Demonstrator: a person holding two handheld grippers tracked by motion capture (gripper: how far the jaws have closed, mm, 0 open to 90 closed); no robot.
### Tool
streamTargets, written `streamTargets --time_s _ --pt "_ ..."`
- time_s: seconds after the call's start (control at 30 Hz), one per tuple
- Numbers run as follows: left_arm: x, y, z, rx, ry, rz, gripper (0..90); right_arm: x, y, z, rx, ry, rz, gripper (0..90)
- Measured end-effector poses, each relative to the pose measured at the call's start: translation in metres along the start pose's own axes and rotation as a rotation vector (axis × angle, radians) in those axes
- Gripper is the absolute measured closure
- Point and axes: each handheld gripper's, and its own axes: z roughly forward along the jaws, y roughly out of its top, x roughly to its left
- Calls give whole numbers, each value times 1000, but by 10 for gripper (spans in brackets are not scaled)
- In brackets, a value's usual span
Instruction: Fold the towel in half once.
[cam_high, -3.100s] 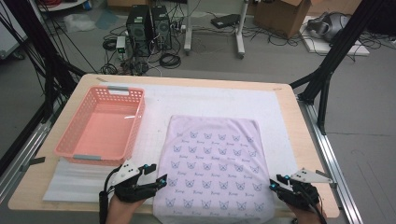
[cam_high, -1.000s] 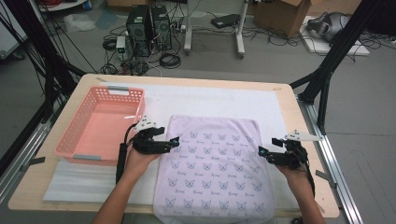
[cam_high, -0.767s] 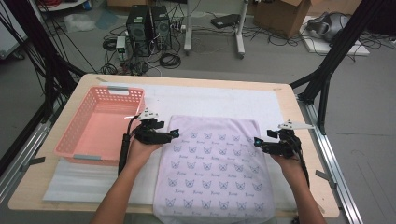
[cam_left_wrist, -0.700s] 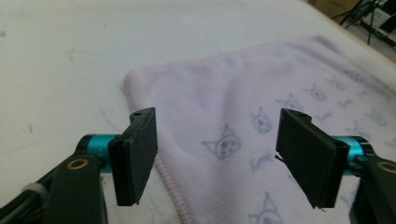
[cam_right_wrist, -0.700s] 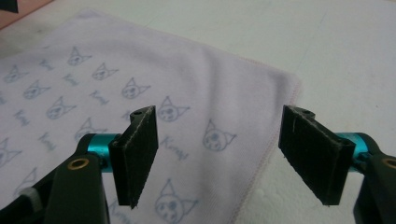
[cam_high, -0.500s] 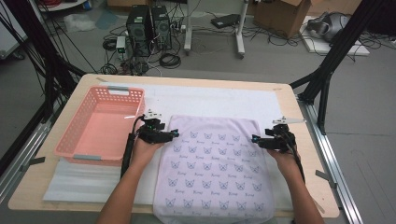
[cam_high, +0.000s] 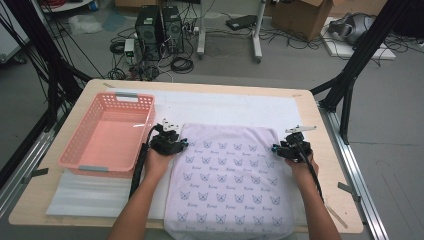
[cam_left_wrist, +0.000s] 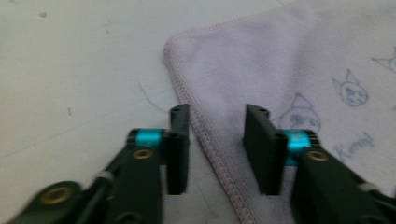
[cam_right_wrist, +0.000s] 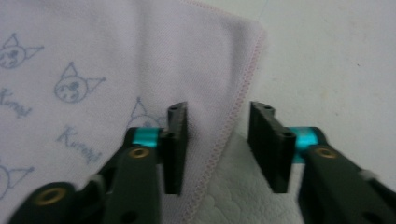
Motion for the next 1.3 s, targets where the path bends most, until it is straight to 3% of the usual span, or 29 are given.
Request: streamTargets --time_s 0.07,0.1,0.13,0.23,0.33,0.43,0.6,0.77,0.83,0.9,1.0,1.13,1.3 --pt "-3 0 1 -3 -10 12 843 2 0 0 2 10 -3 732" --pt "-3 0 1 -1 -10 6 856 3 0 0 2 13 -13 784" --pt "-2 0 1 1 -18 -15 861 4 0 0 0 23 -22 834" --pt "1 1 1 6 -30 -79 872 8 2 0 13 23 -32 866" --pt "1 2 0 -14 -16 -121 876 5 2 0 8 28 -21 873" --pt "6 7 -5 -63 -1 -171 877 1 6 1 -1 -1 -10 876" --pt "10 27 -11 -88 14 -177 877 -8 13 1 -35 0 23 877" --pt "19 41 -12 -119 29 -222 877 -15 27 -5 -108 -9 61 877" --pt "22 46 -12 -130 41 -223 877 -17 35 -8 -133 -11 59 876" --pt "27 50 -14 -147 41 -249 877 -17 44 -12 -167 -18 52 876" --pt "33 53 -17 -192 17 -291 877 -16 56 -14 -197 -22 54 876" --pt "32 52 -21 -179 2 -246 876 -18 58 -17 -211 -1 68 875" --pt "28 54 -31 -193 -28 -222 875 -16 55 -23 -216 31 79 875"
